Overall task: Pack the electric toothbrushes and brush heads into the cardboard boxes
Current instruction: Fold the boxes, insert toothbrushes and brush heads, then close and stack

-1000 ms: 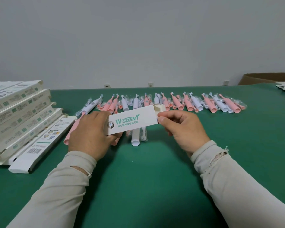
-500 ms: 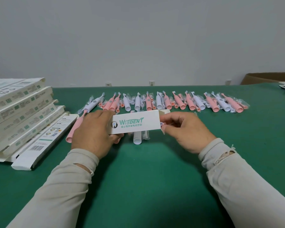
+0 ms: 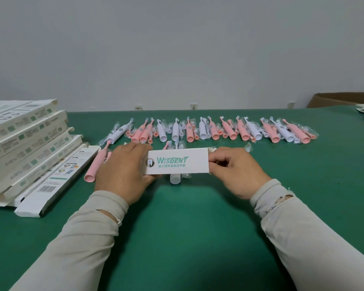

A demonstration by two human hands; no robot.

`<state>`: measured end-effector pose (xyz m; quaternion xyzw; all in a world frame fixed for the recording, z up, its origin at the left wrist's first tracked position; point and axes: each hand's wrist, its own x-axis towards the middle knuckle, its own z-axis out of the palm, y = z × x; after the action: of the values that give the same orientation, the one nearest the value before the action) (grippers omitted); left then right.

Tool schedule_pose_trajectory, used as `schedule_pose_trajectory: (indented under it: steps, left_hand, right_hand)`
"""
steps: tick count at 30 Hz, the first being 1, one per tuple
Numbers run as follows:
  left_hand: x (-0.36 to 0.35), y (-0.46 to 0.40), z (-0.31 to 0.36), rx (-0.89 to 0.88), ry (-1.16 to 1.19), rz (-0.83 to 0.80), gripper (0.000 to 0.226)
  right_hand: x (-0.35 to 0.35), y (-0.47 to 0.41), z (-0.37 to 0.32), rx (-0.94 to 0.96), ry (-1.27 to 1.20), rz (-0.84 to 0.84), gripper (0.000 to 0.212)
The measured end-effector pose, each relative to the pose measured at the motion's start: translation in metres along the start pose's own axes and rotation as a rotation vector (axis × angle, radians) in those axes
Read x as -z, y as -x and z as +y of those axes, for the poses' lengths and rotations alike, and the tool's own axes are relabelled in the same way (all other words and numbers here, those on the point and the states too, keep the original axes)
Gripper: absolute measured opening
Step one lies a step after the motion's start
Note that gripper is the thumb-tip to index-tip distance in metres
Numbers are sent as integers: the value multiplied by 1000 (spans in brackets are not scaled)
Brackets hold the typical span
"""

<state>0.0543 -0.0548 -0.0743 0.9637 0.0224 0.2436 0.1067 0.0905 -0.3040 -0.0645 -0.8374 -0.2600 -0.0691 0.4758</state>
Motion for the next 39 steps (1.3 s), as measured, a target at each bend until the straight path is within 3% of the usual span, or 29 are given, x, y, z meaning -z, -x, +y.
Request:
schedule_pose_trajectory:
  steps: [9, 12, 15, 20, 26, 29, 32, 34, 36, 39]
  left_hand:
    - [-1, -3, -4, 47, -14, 0, 60]
    - [1, -4, -4, 61, 4, 34, 58]
    - [1, -3, -5, 69, 6, 74, 55]
    - [1, -2, -4, 79, 1, 74, 56]
    - [0, -3, -4, 71, -16, 56, 58]
    - [0, -3, -4, 78, -3, 63, 58]
    - [0, -3, -3, 73, -18, 68, 56]
    - [0, -2, -3, 72, -17, 69, 56]
    - [0, -2, -2, 76, -3, 62, 58]
    - [0, -3, -2, 72, -15, 45, 59]
  right_hand:
    - [0, -4, 2, 0, 14, 43, 51]
    - [13, -5, 3, -2, 47, 190, 50]
    - [41, -3, 12, -148, 246, 331, 45]
    - [54, 3, 22, -486, 584, -35, 12]
    - [29, -1, 26, -489, 626, -145, 25]
    - [33, -3, 23, -419, 335, 5, 39]
    - [36, -3, 12, -360, -422, 166, 38]
    - [35, -2, 2, -279, -853, 158, 44]
    - [31, 0, -7, -202, -998, 78, 54]
    - [20, 1, -16, -146, -1024, 17, 61]
